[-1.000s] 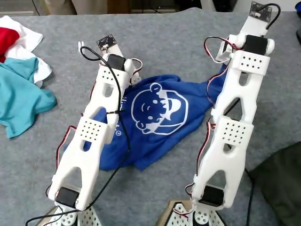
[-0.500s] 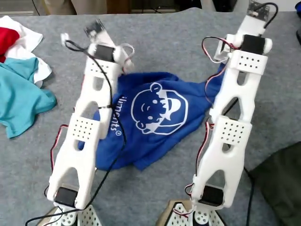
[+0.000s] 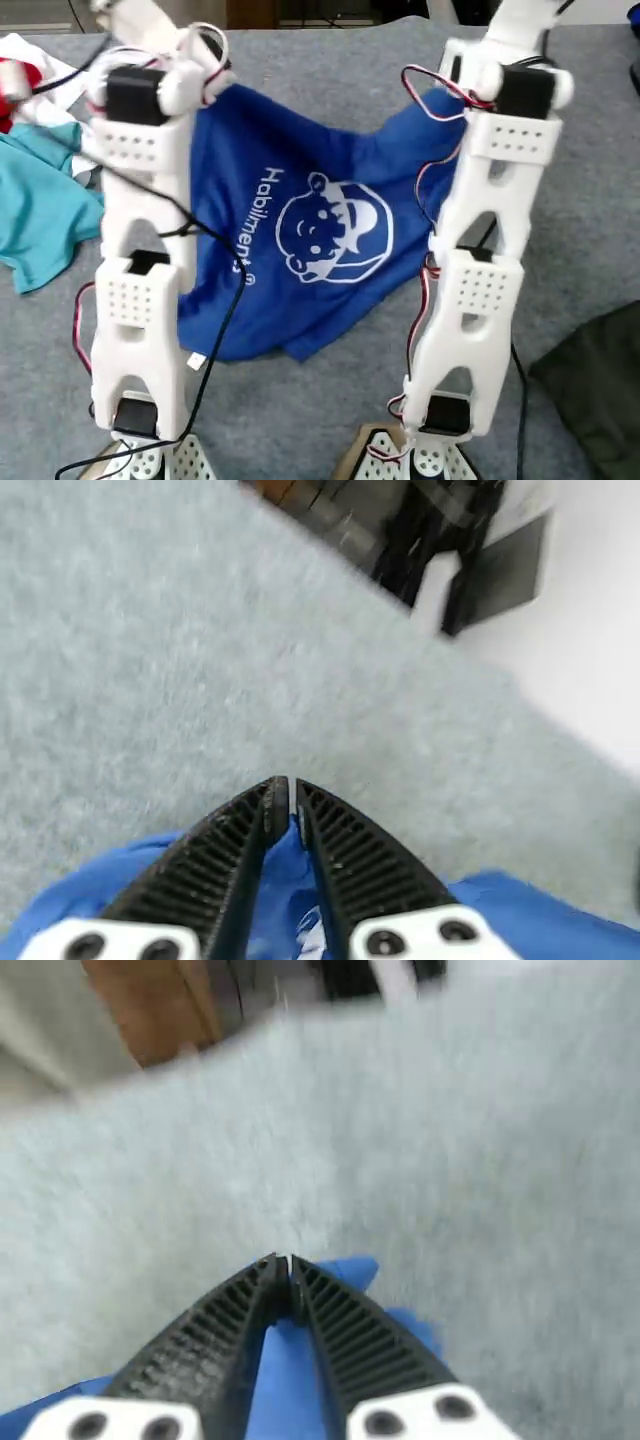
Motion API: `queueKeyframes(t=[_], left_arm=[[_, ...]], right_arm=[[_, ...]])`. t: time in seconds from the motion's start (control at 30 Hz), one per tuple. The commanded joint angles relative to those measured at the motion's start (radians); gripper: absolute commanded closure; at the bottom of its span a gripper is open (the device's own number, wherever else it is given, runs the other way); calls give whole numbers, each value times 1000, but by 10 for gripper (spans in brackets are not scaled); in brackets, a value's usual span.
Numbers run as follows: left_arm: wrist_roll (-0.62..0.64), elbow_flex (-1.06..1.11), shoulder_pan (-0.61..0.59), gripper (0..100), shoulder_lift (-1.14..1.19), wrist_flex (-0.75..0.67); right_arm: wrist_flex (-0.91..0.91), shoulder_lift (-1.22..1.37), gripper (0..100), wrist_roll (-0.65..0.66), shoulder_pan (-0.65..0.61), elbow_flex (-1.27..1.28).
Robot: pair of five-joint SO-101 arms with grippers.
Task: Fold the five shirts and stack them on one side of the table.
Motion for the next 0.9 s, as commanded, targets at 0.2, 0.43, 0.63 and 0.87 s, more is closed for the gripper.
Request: queueKeyframes(t=[0.2, 0.43, 0.63, 0.87], left_arm=[[-140, -44, -43, 982, -432, 8], [-284, -41, -114, 982, -719, 6], [-393, -40, -221, 982, -886, 6], [-480, -21, -310, 982, -912, 9]], right_arm=[[-149, -377, 993, -9, -1, -51], [-284, -575, 993, -9, 79, -50], [-377, -713, 993, -9, 119, -50], [-523, -780, 993, -8, 113, -44]])
